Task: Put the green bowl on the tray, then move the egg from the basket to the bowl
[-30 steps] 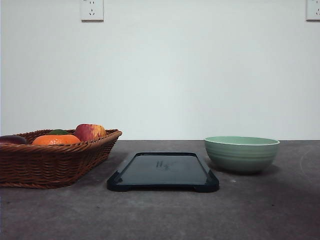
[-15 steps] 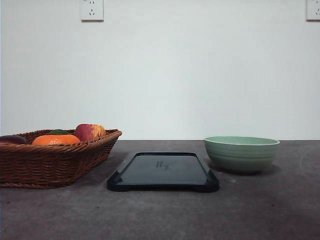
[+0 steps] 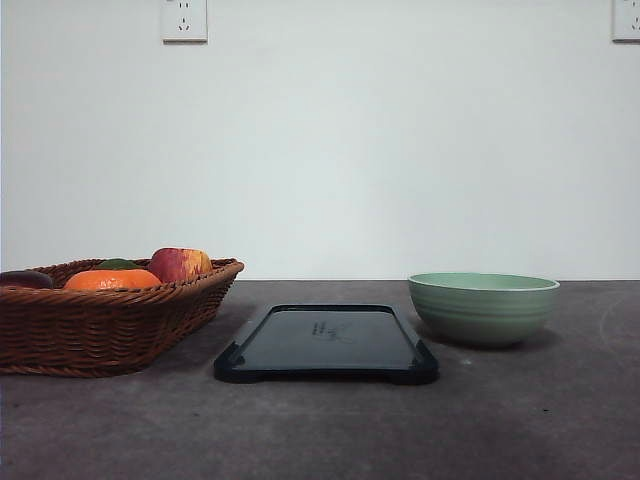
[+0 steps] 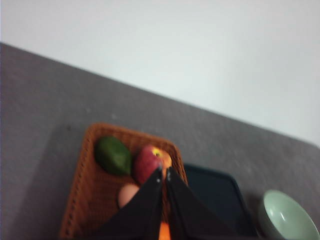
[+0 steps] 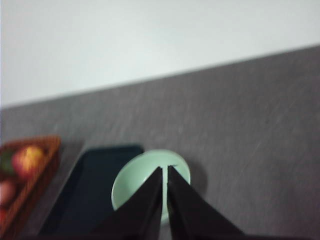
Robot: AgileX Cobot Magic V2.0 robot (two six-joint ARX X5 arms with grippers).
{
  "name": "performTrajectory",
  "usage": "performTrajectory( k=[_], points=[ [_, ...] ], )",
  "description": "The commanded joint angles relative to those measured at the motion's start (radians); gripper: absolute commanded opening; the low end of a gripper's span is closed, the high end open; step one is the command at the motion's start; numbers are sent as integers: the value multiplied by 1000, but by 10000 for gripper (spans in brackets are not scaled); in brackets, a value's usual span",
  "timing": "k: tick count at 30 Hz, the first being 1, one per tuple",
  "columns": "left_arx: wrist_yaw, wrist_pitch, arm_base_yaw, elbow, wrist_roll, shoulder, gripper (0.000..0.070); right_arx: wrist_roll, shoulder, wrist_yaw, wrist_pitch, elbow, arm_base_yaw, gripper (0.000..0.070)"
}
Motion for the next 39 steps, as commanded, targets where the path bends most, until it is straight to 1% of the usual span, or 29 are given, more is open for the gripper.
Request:
performTrajectory(
  k=[1, 3, 6, 10, 12, 15, 21, 25, 28, 29, 30, 31, 32, 33, 34, 35, 36, 39],
  points=[
    [29, -8, -1, 44, 30, 53, 0, -43, 59, -24, -25, 35, 4, 7],
    [59, -30, -1, 79, 40, 116, 0, -46, 125, -68, -55, 65, 4, 7],
    [104, -75, -3, 135, 84, 207, 0, -54, 219, -125, -89, 102, 7, 7],
    [114, -155, -23, 215, 147, 317, 0, -72, 327, -151, -118, 139, 25, 7],
    [114, -196, -38, 254, 170, 368, 0, -75, 373, -153, -124, 150, 35, 7],
    [114, -266, -61, 314, 202, 438, 0, -97, 428, -153, -140, 164, 45, 7],
    [114, -401, -96, 417, 262, 563, 0, -122, 505, -152, -176, 190, 58, 7],
    [115, -426, -109, 444, 272, 608, 0, -133, 516, -153, -181, 190, 60, 7],
    [114, -415, -114, 444, 287, 614, 12, -176, 516, -153, -182, 190, 61, 11],
    [114, -412, -114, 444, 287, 614, 76, -192, 516, -153, -182, 190, 61, 25],
    [114, -408, -114, 444, 287, 614, 161, -201, 516, -153, -182, 190, 61, 61],
    [114, -405, -114, 444, 287, 614, 260, -206, 516, -153, -182, 190, 61, 111],
    [114, -404, -114, 444, 287, 614, 356, -206, 516, -153, -182, 190, 61, 178],
    [114, -403, -114, 444, 287, 614, 403, -206, 516, -153, -183, 190, 61, 242],
    [114, -403, -114, 444, 287, 614, 419, -206, 516, -152, -183, 190, 61, 302],
    [114, -403, -114, 444, 287, 614, 418, -205, 516, -152, -184, 190, 61, 337],
    [114, -403, -114, 444, 287, 614, 418, -200, 516, -152, -185, 190, 61, 350],
    [114, -403, -114, 444, 286, 614, 418, -166, 517, -152, -186, 191, 61, 349]
  ],
)
